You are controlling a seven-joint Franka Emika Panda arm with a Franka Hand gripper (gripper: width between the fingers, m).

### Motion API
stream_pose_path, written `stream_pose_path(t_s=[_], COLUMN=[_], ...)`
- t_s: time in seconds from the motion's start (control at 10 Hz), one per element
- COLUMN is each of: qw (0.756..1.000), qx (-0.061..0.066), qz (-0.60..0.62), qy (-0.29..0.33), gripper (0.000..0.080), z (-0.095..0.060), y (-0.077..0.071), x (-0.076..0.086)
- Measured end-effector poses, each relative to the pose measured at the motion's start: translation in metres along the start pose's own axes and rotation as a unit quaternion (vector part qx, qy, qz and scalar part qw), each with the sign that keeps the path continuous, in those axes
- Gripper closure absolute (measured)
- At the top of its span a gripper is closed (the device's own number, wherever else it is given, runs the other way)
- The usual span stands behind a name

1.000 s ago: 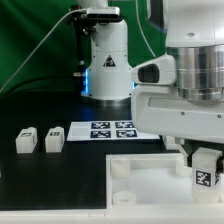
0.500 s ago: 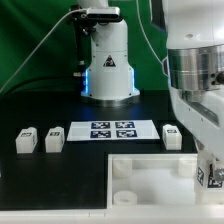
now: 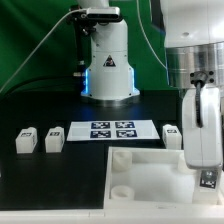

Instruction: Assemble one leg

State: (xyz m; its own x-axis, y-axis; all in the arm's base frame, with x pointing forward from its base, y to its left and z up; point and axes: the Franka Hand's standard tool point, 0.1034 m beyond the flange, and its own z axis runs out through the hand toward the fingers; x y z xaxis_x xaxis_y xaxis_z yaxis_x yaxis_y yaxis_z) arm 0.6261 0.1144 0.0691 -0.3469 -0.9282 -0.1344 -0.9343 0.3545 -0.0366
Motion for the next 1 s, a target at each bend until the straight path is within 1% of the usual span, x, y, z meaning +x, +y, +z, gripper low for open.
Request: stream_pose_path(t_s=[0.1, 0.2, 0.3, 0.4, 0.5, 0.6, 0.7, 0.8, 1.0], qw=[1.000, 1.000, 1.000, 1.000, 1.000, 1.000, 1.000, 1.000, 1.000], qx=[0.001, 0.000, 0.000, 0.000, 0.000, 0.000, 0.001, 0.003, 0.002], qz=[0.007, 0.002, -0.001, -0.003, -0.005, -0.011, -0.013, -0.013, -0.014], qy=[0.005, 0.005, 0.005, 0.005, 0.005, 0.003, -0.003, -0.009, -0.009], gripper=[0.0508, 0.0432, 0.0432, 0.0297, 0.0182, 0.0156, 0.0156, 0.0151, 0.0151], z=[-0.001, 0.000, 0.000, 0.001, 0.001, -0.001, -0.010, -0.019, -0.016], y=[-0.001, 0.000, 0.001, 0.001, 0.001, 0.005, 0.010, 0.012, 0.013], x=[0.003, 0.002, 0.002, 0.002, 0.001, -0.001, -0.006, -0.009, -0.008])
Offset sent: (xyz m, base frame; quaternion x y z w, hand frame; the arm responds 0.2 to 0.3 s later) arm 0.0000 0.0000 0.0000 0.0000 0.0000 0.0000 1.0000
